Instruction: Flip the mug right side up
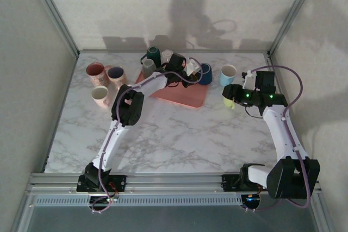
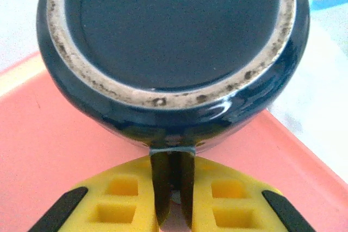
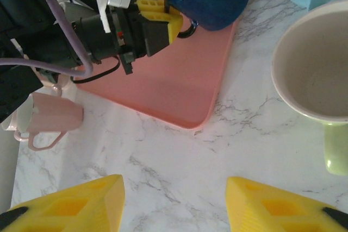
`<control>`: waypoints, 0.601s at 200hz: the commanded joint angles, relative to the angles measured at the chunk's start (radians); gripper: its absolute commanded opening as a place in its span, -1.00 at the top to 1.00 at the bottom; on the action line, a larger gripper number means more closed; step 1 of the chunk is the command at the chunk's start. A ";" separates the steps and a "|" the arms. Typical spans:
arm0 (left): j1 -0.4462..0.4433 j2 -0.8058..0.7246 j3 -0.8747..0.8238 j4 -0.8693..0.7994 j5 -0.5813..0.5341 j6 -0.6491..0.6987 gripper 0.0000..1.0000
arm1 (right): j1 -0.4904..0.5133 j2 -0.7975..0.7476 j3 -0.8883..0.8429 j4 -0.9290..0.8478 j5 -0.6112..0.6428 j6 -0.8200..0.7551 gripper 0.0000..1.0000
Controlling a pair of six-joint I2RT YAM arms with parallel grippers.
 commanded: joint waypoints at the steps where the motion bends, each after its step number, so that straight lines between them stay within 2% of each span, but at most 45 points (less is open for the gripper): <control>1: -0.013 -0.139 -0.072 0.062 0.037 -0.086 1.00 | -0.007 -0.027 0.000 0.002 -0.010 -0.008 -0.05; 38: -0.024 -0.266 -0.214 0.130 0.023 -0.170 1.00 | -0.007 -0.033 -0.013 0.017 -0.035 -0.003 -0.04; 69: -0.028 -0.366 -0.309 0.194 -0.002 -0.322 1.00 | -0.009 -0.044 -0.022 0.034 -0.073 0.003 -0.04; 120: -0.033 -0.534 -0.444 0.286 -0.022 -0.566 1.00 | -0.023 -0.068 -0.072 0.143 -0.240 0.063 -0.02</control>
